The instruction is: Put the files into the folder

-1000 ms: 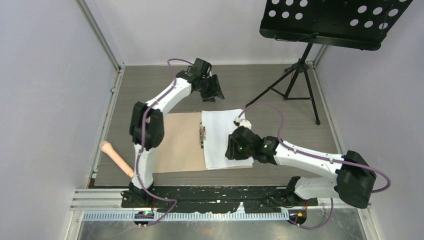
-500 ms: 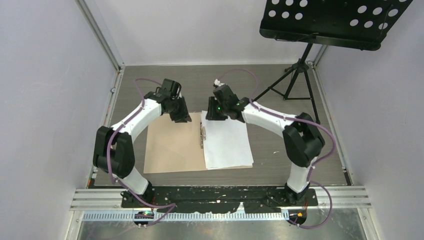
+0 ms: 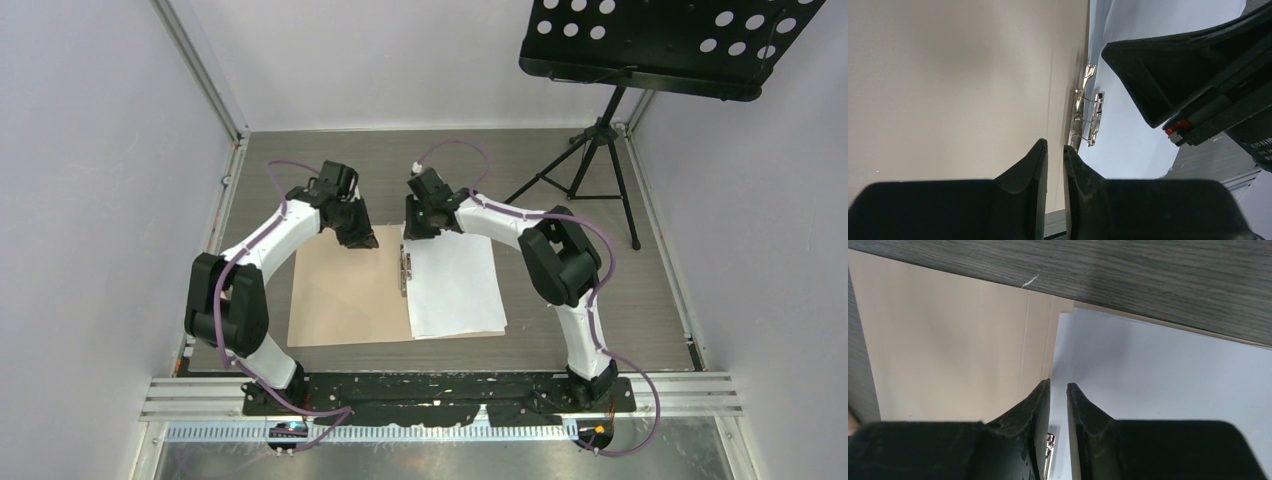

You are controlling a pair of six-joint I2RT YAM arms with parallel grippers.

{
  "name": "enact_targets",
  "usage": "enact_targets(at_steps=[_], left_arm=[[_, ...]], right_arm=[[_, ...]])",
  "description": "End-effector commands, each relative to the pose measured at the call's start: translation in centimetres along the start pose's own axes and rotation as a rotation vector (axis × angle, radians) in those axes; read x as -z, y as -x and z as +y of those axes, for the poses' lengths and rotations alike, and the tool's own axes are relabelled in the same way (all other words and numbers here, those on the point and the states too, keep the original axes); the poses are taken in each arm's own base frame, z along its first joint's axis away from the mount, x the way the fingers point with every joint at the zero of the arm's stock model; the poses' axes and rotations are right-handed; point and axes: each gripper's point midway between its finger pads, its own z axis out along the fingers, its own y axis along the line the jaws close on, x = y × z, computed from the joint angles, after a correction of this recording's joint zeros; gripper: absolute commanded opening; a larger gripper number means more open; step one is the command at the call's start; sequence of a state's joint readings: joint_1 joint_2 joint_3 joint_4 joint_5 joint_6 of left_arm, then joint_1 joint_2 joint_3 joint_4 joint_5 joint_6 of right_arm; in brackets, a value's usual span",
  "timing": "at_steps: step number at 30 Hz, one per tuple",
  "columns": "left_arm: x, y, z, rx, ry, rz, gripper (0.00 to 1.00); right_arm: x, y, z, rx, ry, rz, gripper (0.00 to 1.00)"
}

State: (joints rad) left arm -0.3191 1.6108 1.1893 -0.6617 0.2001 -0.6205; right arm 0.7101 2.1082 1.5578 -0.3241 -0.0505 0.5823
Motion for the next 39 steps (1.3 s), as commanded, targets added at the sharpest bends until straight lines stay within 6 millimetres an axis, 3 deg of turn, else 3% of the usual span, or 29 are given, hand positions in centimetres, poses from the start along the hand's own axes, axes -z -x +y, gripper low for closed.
enact_targets(at_steps=[1,11,17,23,26,30,34,39], left_arm=[[0.8,1.6,-1.5,-0.035,-0.055,-0.038,0.17],[0.0,2.3,-2.4,-0.035,-0.073,-0.007,0.17],[-1.7,2.4,-3.3,-0.018,-0.111,0.05,0.18],[-3.8,2.4,-4.5,0.027,-0.166,0.118,0.24],[-4.2,2.5,-4.8,0.036,-0.175,0.126,0.24],[-3.8,1.8,-4.5,0.032,-0.169,0.132,0.24],[-2.9,-1.1,-2.8,0.009,-0.134,0.123,0.3],[-2.2,-5.6,-2.3,-0.017,-0.157,0.151,0.4]], right_arm=[[0.1,1.7,0.9,-0.005,0.009,-0.039,0.25],[-1.7,0.6,-0.4,-0.022,-0.04,-0.018,0.2],[-2.5,-0.1,-1.9,-0.033,-0.093,-0.019,0.18],[-2.9,-0.6,-1.7,-0.052,-0.067,-0.022,0.17],[-2.1,0.2,-0.5,-0.049,-0.017,-0.035,0.17],[0.1,2.5,1.7,-0.043,0.051,-0.09,0.17],[2.7,4.6,3.3,-0.049,0.106,-0.136,0.19],[6.2,6.4,4.2,-0.066,0.157,-0.186,0.25]])
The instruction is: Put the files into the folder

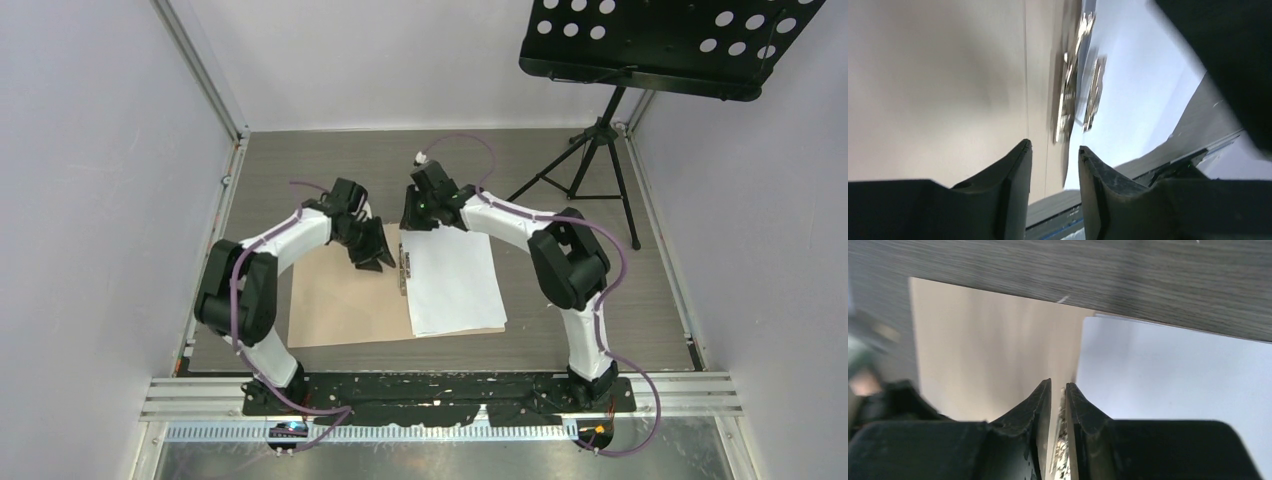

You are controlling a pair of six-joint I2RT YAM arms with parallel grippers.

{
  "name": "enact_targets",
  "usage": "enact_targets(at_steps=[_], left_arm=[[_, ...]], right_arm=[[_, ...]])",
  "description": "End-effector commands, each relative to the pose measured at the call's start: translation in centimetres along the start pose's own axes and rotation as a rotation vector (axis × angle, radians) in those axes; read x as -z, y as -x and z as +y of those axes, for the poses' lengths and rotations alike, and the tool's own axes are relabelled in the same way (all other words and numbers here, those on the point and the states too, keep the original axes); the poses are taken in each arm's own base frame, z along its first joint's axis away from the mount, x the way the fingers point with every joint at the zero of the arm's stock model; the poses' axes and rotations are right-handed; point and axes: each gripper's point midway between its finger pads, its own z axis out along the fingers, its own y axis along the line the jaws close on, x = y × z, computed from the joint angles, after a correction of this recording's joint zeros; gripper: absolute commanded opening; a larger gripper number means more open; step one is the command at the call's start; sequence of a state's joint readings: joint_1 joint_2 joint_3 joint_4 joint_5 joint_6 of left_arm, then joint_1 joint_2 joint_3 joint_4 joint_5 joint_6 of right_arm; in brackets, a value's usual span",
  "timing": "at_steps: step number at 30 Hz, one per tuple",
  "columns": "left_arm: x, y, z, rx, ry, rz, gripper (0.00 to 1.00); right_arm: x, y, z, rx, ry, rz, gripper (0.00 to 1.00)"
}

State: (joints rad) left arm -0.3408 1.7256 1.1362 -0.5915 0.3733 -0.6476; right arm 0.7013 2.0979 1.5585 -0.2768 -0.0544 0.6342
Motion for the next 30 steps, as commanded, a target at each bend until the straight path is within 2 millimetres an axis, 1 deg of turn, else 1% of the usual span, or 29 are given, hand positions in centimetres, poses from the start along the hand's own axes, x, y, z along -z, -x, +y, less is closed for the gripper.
enact_targets(at_steps=[1,2,3,4,6,7,8,9,10,11,12,14,16,17,18,19,20,21,22,23,24,27,30], left_arm=[[0.9,-2.9,-1.4,-0.073,-0.059,-0.024,0.42],[0.9,-3.7,-1.5,-0.083,-0.062,-0.019,0.43],[0.9,-4.4,-1.7,-0.091,-0.073,-0.014,0.44],[0.9,-5.2,-2.2,-0.098,-0.092,-0.004,0.44],[0.8,-6.4,-2.4,-0.103,-0.104,0.009,0.44],[0.7,-6.8,-2.6,-0.105,-0.109,0.015,0.44],[0.6,-7.1,-2.7,-0.11,-0.111,0.017,0.44],[0.5,-7.4,-2.7,-0.115,-0.107,0.019,0.44],[0.4,-7.5,-2.8,-0.122,-0.101,0.018,0.42],[0.4,-7.3,-2.7,-0.126,-0.088,0.006,0.4],[0.4,-7.0,-2.6,-0.127,-0.074,-0.012,0.37],[1.0,-5.2,-2.7,-0.135,-0.049,-0.078,0.36],[1.9,-3.0,-3.3,-0.158,-0.025,-0.144,0.39],[2.3,-1.8,-3.6,-0.176,-0.007,-0.17,0.41],[2.4,-0.8,-3.7,-0.183,0.014,-0.178,0.42],[2.6,0.1,-3.9,-0.183,0.02,-0.178,0.42],[2.5,0.7,-3.9,-0.175,0.023,-0.172,0.42],[2.5,1.3,-4.0,-0.166,0.021,-0.173,0.42],[2.4,1.8,-4.0,-0.16,0.021,-0.174,0.42],[2.3,2.1,-3.9,-0.156,0.021,-0.171,0.42],[2.2,2.4,-3.9,-0.154,0.022,-0.167,0.42],[1.8,3.1,-3.6,-0.141,0.031,-0.162,0.42],[1.4,4.0,-3.3,-0.124,0.031,-0.154,0.41]], right_arm=[[6.3,5.1,3.8,-0.014,0.135,-0.139,0.27],[6.9,5.3,3.9,-0.014,0.142,-0.149,0.29],[7.2,4.9,3.4,-0.017,0.132,-0.144,0.31],[8.2,5.1,3.6,-0.013,0.138,-0.158,0.31],[9.2,4.1,2.7,-0.009,0.125,-0.153,0.32],[9.6,2.8,1.8,-0.01,0.114,-0.14,0.32],[9.8,2.2,1.4,-0.012,0.112,-0.136,0.32],[10.1,0.9,0.4,-0.018,0.1,-0.122,0.32],[10.2,0.1,-0.1,-0.023,0.098,-0.112,0.31],[10.3,-1.2,-0.8,-0.038,0.098,-0.102,0.31],[10.3,-2.1,-0.9,-0.046,0.113,-0.084,0.3],[10.0,-4.8,-1.2,-0.043,0.118,-0.043,0.29],[9.7,-6.0,-0.8,-0.027,0.114,-0.027,0.28],[9.3,-6.7,-0.8,-0.029,0.109,-0.01,0.27],[9.1,-7.2,-0.1,-0.021,0.122,0.001,0.25],[8.7,-7.5,0.0,-0.018,0.119,0.007,0.25],[8.6,-7.5,0.6,-0.005,0.121,0.0,0.24],[8.3,-7.8,0.5,0.004,0.109,0.005,0.24],[8.2,-7.4,0.9,0.012,0.104,-0.008,0.24],[7.8,-7.6,0.7,0.016,0.094,0.002,0.25],[7.7,-7.3,1.1,0.019,0.097,-0.007,0.26],[6.7,-6.8,1.0,0.028,0.068,-0.011,0.33],[5.7,-6.4,1.0,0.041,0.041,-0.006,0.34]])
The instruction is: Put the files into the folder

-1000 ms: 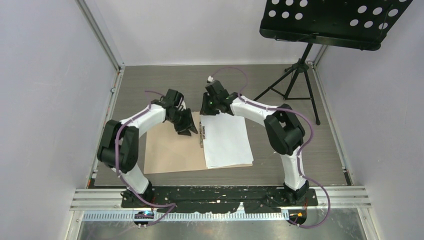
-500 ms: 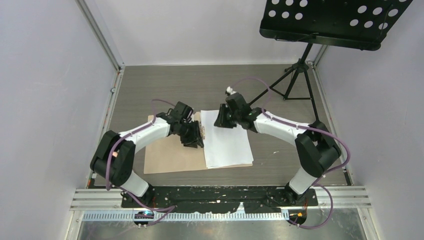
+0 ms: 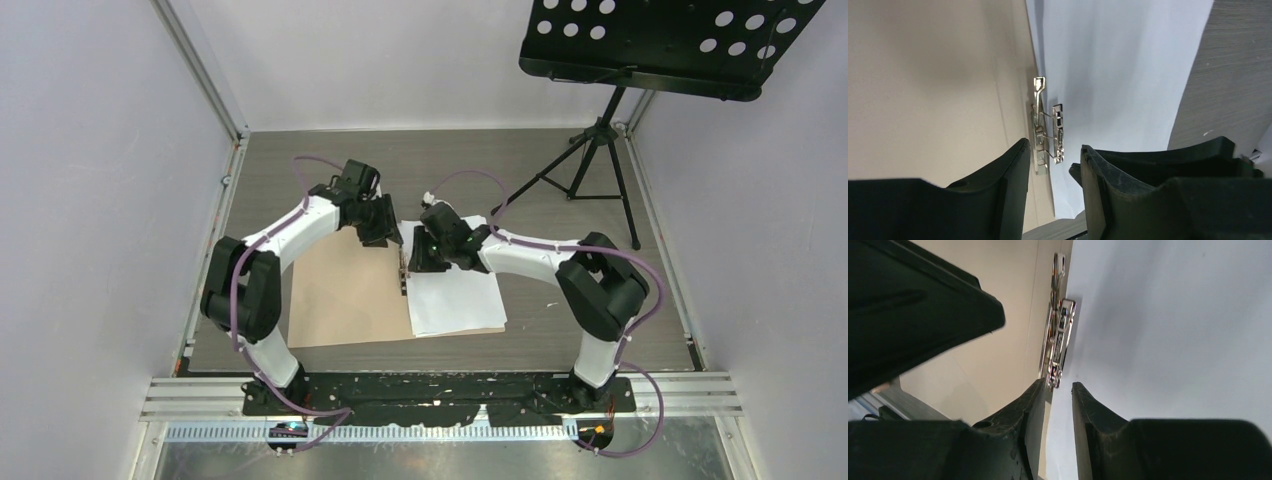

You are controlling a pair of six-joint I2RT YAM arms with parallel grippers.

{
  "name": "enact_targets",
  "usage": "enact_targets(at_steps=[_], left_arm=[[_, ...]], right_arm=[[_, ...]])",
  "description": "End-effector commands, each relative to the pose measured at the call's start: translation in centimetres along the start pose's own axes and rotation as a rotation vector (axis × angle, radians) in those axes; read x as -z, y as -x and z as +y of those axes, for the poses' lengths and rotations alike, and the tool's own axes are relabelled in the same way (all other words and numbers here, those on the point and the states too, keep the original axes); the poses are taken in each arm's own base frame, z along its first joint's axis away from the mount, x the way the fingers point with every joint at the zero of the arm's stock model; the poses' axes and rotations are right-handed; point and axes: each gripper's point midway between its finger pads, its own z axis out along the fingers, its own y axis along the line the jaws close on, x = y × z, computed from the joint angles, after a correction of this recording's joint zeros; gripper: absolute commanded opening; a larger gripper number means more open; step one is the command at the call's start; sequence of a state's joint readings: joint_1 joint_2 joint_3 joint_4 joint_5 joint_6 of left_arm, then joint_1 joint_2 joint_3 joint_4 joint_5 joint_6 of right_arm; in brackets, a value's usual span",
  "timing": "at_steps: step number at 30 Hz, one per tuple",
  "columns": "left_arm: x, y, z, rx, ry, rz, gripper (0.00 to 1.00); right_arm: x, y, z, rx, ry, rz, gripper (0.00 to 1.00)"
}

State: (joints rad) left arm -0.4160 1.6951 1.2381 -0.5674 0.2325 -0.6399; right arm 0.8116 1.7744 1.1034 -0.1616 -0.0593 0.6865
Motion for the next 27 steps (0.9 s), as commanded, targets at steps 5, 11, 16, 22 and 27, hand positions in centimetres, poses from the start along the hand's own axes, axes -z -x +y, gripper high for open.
enact_targets(at_steps=[5,11,16,22,27], left_arm=[[-0.7,1.8,0.7,0.0,0.017,0.016,0.41],[-1.4,2.5,1.0,0.013,0.028,0.023,0.4],[-1.8,2.9,1.1,0.023,0.027,0.028,0.4],[-2.1,3.1,1.3,0.03,0.03,0.031,0.39],[-2.3,3.4,1.3,0.041,0.028,0.03,0.39]], right_arm=[[-1.7,3.9,0.6,0.033,-0.07,-0.088,0.34],[-2.5,3.4,0.6,0.065,-0.101,-0.067,0.34],[-3.0,2.5,0.9,0.078,-0.098,-0.043,0.34],[-2.8,1.9,1.1,0.086,-0.094,-0.033,0.24],[-2.4,1.5,1.1,0.095,-0.096,-0.027,0.19]])
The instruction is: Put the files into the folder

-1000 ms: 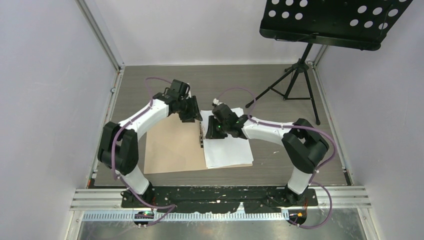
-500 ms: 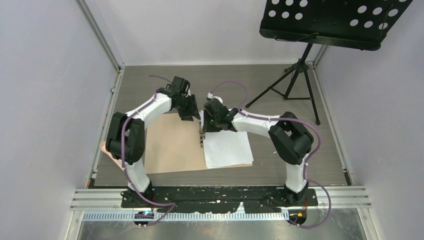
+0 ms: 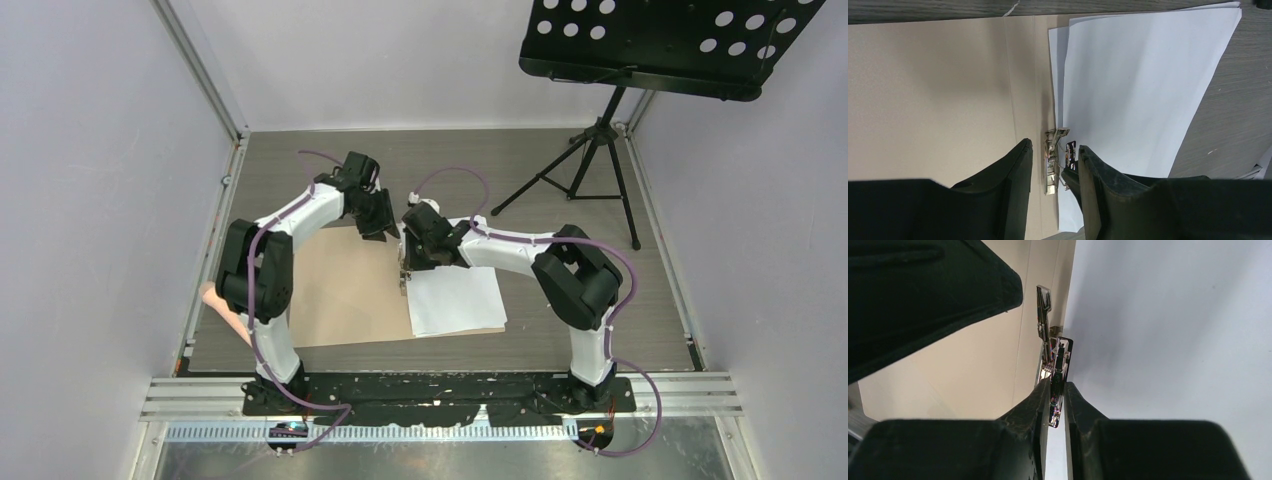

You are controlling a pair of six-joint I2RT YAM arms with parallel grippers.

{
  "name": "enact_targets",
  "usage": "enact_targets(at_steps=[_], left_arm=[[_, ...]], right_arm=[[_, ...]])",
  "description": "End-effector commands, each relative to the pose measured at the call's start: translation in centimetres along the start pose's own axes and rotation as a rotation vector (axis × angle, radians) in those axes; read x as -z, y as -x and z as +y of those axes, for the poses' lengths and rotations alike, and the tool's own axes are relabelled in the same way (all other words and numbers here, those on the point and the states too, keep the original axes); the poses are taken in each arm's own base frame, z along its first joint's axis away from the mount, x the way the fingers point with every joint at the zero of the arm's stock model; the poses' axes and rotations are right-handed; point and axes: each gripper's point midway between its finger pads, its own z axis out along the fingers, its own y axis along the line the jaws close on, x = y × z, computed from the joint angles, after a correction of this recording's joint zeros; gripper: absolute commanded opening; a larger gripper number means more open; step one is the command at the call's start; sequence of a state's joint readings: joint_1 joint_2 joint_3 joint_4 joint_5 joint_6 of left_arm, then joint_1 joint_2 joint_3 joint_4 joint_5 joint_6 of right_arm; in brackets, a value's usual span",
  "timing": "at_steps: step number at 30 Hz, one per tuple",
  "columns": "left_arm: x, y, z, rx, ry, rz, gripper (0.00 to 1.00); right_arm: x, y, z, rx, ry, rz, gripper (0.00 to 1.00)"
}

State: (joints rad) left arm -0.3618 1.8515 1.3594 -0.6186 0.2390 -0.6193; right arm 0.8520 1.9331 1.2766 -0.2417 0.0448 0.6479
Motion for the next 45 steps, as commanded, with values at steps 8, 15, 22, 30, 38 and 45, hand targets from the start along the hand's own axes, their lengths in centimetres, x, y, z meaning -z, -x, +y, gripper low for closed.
enact_targets(at_steps=[8,15,22,30,38,45], left_arm=[[0.9,1.6,-1.1,-0.004,-0.04,-0.029,0.38],[1.2,1.6,-1.3,0.002,-0.048,-0.03,0.36],[0.9,1.2,-1.3,0.007,-0.06,-0.022,0.31],[0.3,1.7,-2.1,0.018,-0.092,-0.014,0.22],[-0.5,0.6,-2.2,0.062,-0.124,0.019,0.17],[0.9,-2.0,-2.4,0.064,-0.151,0.029,0.14]], right_arm=[[0.8,-0.7,0.7,0.037,0.005,0.017,0.17],[0.7,-1.5,0.7,0.034,-0.004,0.033,0.18],[0.7,-1.6,0.5,0.032,-0.017,0.031,0.22],[0.2,-2.6,-0.4,0.022,-0.046,0.055,0.22],[-0.5,-3.4,-1.0,0.009,-0.059,0.071,0.23],[-1.0,-3.8,-1.3,0.005,-0.07,0.084,0.2]])
